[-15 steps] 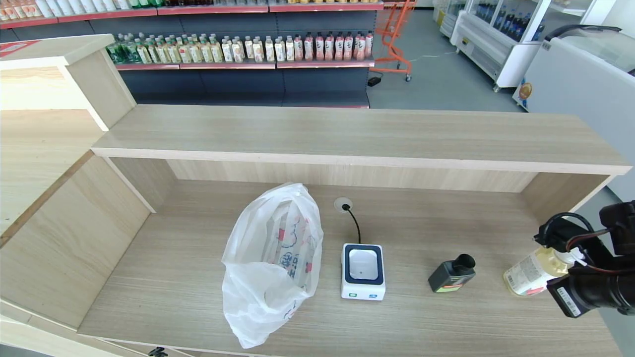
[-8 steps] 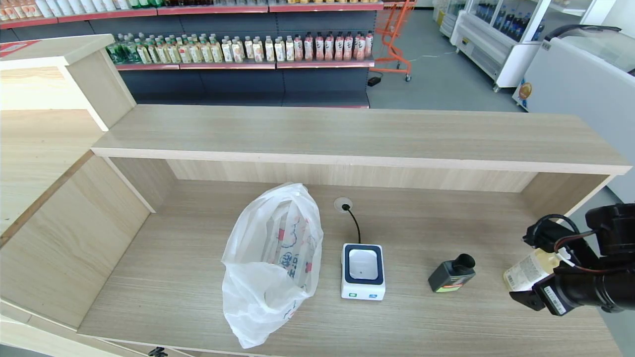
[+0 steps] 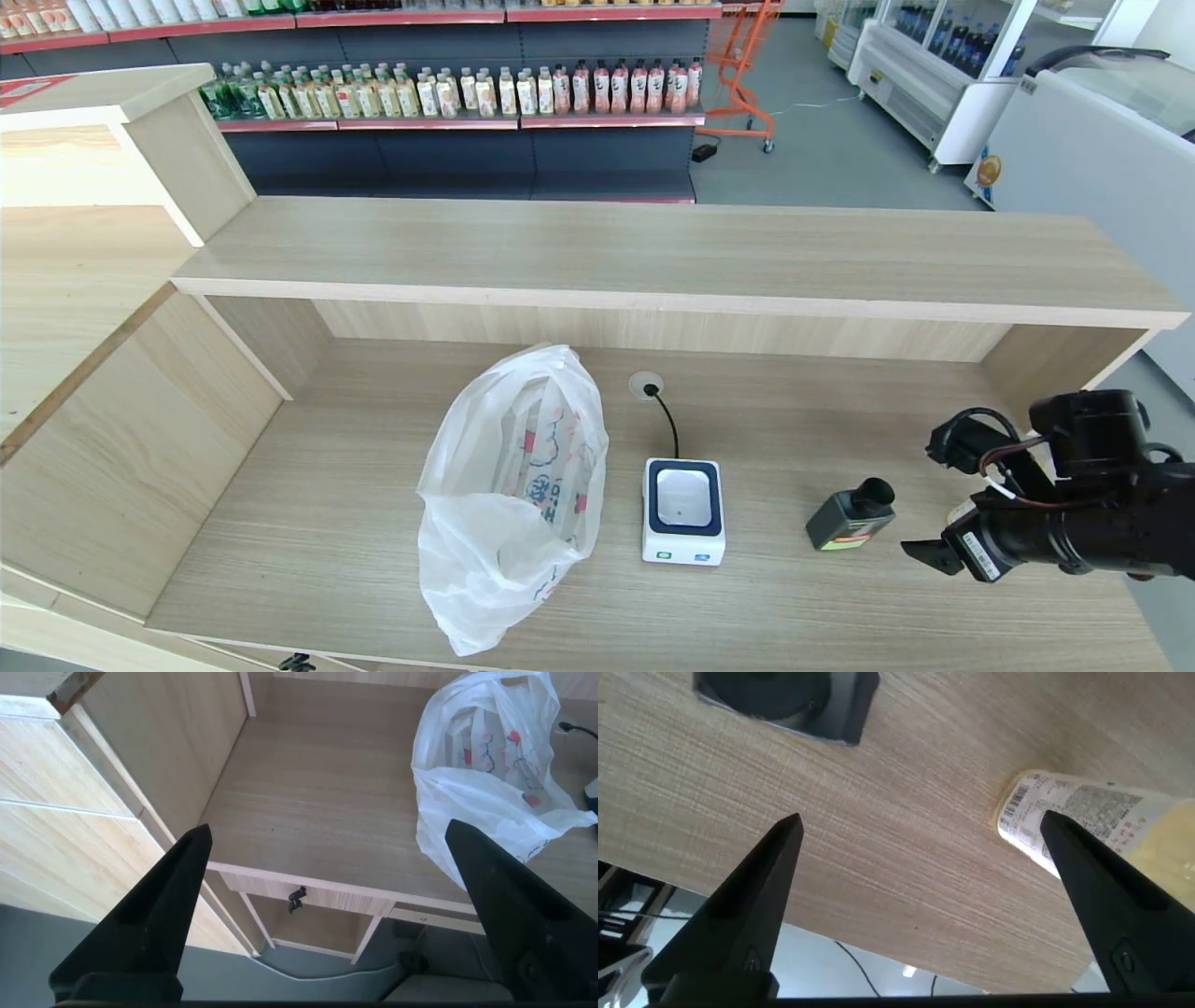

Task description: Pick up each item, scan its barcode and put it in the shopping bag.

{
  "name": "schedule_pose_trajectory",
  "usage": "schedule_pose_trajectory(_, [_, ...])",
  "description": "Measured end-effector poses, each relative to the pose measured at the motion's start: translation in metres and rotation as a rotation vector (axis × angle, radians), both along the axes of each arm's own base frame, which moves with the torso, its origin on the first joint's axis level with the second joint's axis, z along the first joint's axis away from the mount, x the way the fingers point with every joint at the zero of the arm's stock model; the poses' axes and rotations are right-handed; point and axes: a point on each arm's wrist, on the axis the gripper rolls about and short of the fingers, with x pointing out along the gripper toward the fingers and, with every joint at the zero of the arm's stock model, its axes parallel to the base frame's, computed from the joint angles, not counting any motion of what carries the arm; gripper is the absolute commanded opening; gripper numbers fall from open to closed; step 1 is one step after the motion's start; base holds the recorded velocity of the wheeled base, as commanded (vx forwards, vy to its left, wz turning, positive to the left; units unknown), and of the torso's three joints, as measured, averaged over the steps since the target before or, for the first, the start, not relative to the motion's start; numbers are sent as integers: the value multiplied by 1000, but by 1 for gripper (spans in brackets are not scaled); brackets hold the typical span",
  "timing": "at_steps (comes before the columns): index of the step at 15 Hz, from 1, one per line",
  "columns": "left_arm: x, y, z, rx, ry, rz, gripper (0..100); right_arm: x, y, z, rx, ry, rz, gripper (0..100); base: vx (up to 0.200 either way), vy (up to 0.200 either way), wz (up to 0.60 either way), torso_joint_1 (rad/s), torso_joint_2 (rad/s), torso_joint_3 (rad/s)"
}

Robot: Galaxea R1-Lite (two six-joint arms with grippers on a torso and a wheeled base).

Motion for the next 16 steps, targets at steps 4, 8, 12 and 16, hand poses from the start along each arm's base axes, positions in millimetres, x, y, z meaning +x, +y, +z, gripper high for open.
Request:
schedule_pose_trajectory(4, [0, 0, 0, 0, 0, -1, 100, 17, 19, -12, 44, 12, 105, 100, 0, 0, 0, 0, 0, 0])
schedule_pose_trajectory(8, [0, 0, 0, 0, 0, 0, 100, 32, 34, -20, 40, -16, 159, 100, 0, 0, 0, 0, 0, 0])
schedule_pose_trajectory(12, [0, 0, 0, 0, 0, -1, 100, 36, 42, -31, 19, -4, 230, 100, 0, 0, 0, 0, 0, 0])
schedule_pose_trajectory(16, [0, 0, 0, 0, 0, 0, 100, 39, 46, -36, 18, -5, 245, 0, 0, 0, 0, 0, 0, 0])
